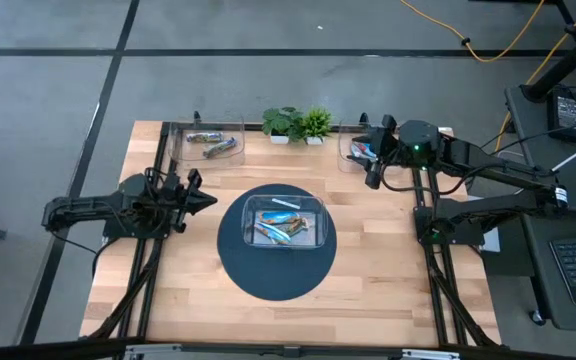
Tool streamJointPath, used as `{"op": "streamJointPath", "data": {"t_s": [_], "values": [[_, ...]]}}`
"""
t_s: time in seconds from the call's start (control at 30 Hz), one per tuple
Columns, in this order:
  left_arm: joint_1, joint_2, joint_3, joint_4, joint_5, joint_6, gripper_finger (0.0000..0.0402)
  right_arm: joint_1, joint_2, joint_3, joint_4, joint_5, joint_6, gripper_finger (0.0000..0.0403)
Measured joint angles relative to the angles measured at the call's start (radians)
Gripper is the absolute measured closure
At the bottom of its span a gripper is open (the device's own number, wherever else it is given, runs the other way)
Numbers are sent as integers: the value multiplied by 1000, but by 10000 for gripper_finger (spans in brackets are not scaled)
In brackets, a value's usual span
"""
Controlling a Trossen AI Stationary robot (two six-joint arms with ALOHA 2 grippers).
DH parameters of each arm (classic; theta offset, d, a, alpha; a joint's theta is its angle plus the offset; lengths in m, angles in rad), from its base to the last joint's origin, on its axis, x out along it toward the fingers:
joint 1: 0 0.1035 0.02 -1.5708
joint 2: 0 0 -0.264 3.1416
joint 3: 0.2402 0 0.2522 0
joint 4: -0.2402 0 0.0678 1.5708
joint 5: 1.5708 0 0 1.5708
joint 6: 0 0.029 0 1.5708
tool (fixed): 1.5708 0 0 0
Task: Pick and place Granola Bars by type
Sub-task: Return to Home Position
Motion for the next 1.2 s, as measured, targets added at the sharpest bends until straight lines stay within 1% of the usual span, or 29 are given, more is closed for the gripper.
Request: {"op": "streamJointPath", "data": {"t_s": [0.1,0.17,0.2,0.27,0.33,0.53,0.73,0.93,1.0,1.1,1.2], "values": [[0,0,0,-69,-15,-13,399,-5,0,0,-1,1,3,176],[0,0,0,-68,-21,-7,399,-6,0,0,-1,0,4,176],[0,0,1,-88,-42,5,399,-7,0,0,-1,1,3,176],[0,0,0,-165,-116,24,401,-12,0,0,-1,0,1,176],[0,5,0,-178,-158,50,400,-16,0,0,0,0,2,176],[-2,44,0,-179,-158,180,400,-29,0,0,0,0,1,176],[-2,48,0,-179,-159,159,398,-29,0,0,1,-9,3,176],[-2,48,0,-179,-161,184,401,-29,-4,0,9,-20,15,176],[-2,49,0,-178,-161,185,400,-29,-14,0,18,-39,21,176],[-2,49,0,-177,-161,185,396,-29,-50,-10,44,-64,19,191],[-2,49,0,-177,-161,185,396,-29,-144,-87,119,-74,14,234]]}}
